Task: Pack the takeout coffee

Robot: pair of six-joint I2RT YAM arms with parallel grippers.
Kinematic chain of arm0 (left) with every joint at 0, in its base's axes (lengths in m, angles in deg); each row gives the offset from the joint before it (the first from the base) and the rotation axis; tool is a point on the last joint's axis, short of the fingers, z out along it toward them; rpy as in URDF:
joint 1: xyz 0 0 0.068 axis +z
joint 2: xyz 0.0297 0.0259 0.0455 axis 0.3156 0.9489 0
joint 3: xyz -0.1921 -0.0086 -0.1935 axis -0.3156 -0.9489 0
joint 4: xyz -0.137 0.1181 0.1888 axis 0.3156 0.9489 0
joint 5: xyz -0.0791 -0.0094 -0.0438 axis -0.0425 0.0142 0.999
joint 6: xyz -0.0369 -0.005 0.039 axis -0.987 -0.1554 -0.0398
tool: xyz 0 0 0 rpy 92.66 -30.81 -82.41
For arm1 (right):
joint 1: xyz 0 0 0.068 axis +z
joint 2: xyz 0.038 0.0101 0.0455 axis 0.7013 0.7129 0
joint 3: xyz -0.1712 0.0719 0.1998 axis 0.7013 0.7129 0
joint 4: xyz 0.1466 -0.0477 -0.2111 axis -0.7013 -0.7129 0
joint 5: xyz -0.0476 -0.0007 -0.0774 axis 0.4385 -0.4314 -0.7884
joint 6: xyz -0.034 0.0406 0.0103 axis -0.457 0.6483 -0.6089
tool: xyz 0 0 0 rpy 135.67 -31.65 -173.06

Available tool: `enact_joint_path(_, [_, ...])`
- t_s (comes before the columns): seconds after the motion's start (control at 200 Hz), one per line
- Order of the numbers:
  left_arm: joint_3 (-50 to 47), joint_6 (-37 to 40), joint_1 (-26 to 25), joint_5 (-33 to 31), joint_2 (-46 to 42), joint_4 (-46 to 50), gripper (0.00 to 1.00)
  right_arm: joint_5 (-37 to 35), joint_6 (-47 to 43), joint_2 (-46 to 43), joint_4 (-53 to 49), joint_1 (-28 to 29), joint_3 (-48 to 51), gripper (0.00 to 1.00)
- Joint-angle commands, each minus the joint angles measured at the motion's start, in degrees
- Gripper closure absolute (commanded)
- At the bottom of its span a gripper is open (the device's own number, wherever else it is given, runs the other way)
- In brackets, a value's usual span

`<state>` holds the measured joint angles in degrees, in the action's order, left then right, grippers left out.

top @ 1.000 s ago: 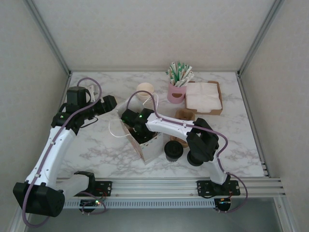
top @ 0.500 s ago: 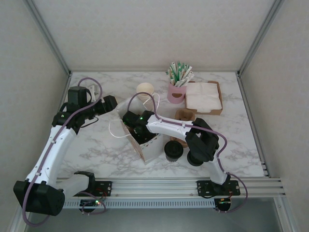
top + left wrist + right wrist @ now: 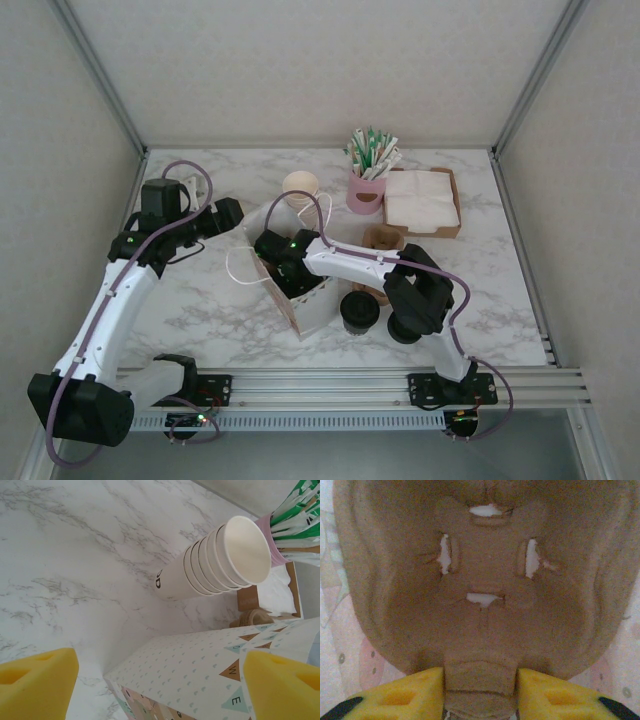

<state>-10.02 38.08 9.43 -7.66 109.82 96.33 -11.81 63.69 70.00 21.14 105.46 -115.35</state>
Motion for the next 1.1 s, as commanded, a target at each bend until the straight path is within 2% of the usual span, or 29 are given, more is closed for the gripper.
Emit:
enact_joint_path(0.0, [-0.4,0.5,-0.6,0.5,0.1,0.2,0.14,-1.0,1.3,0.1,-1.4,-0.6,-0.7,0.54])
enact_joint_path(0.4, [-0.3,0.6,-0.6,0.5,0.0,0.3,0.14,-3.3,0.9,-5.4,-8.0,-0.6,-11.5,0.32])
enact_joint_path(1.096, [-0.3,0.5,-0.7,0.6,0.3,0.1,0.14,-4.8,-2.7,-14.3,-13.1,-0.5,-29.2,0.29])
